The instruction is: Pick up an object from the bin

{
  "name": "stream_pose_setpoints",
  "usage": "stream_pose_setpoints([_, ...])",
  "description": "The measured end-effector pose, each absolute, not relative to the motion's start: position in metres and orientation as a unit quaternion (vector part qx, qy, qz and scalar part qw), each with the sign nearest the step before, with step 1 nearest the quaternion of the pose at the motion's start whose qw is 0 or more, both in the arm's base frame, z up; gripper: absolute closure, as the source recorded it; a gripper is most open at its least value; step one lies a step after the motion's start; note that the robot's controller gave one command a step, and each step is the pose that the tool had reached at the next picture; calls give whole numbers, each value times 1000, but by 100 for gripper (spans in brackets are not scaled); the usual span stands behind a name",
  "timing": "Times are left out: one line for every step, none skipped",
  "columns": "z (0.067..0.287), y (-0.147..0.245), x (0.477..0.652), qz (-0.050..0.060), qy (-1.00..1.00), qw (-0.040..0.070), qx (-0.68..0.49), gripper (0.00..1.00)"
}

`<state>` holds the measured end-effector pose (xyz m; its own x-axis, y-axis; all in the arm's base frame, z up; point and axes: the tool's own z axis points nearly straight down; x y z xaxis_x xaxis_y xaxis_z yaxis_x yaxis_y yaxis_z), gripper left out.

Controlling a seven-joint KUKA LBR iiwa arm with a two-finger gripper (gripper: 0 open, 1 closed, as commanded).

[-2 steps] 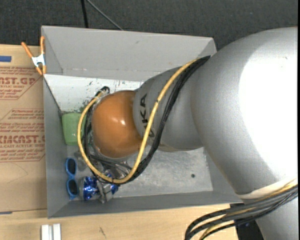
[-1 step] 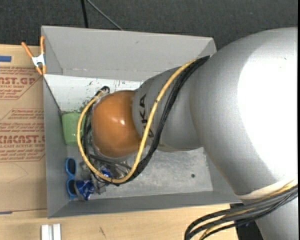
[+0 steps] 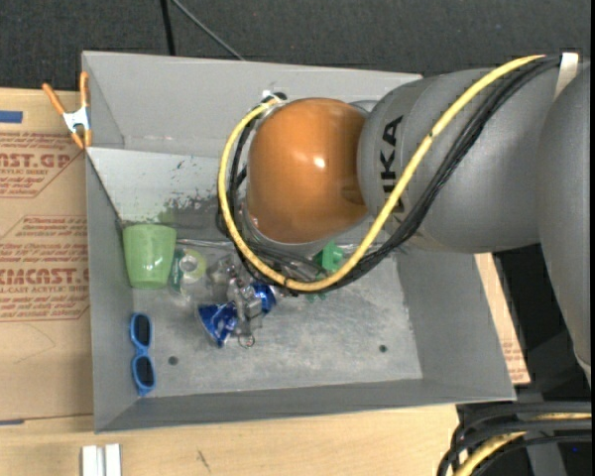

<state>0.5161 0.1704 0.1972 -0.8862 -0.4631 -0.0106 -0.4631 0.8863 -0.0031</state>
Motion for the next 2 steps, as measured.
stream_pose_setpoints([263, 185, 521, 1, 959, 5, -283, 100])
stream_pose_setpoints([219, 144, 547, 0, 898, 0, -440, 100])
